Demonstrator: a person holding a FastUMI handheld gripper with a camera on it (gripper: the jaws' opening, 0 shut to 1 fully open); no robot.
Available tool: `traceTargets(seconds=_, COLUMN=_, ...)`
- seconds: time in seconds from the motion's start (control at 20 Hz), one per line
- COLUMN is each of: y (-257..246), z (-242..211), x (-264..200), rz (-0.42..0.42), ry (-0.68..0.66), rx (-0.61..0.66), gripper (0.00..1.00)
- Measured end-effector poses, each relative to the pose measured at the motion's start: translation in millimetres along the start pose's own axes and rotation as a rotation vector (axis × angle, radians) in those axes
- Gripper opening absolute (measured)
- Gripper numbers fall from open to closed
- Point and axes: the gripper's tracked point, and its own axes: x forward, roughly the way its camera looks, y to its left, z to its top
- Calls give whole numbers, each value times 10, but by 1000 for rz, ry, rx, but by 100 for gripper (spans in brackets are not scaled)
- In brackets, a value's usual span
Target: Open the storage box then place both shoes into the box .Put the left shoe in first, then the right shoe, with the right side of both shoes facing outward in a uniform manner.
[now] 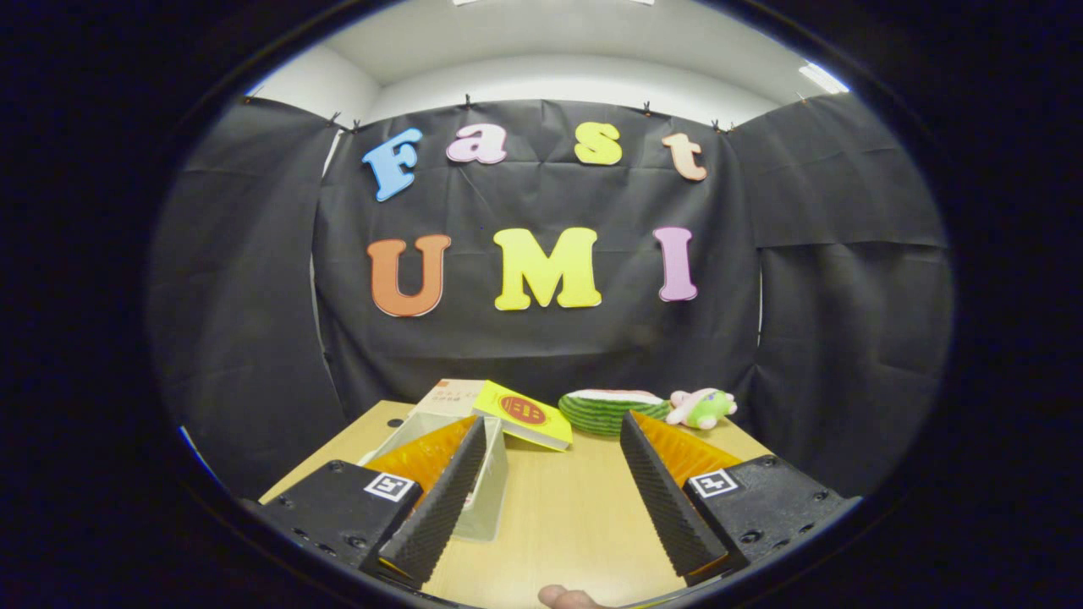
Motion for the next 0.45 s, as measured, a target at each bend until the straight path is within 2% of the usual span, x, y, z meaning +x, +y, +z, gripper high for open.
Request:
traceTargets(seconds=0.2, y=-40, z=32, x=-48, rz=-27, ry=-40, rx=-36, gripper=100)
traceTargets(seconds=0.45, y=-45, z=22, x=-106, rz=-22, ry=-58, rx=-24, gripper=100)
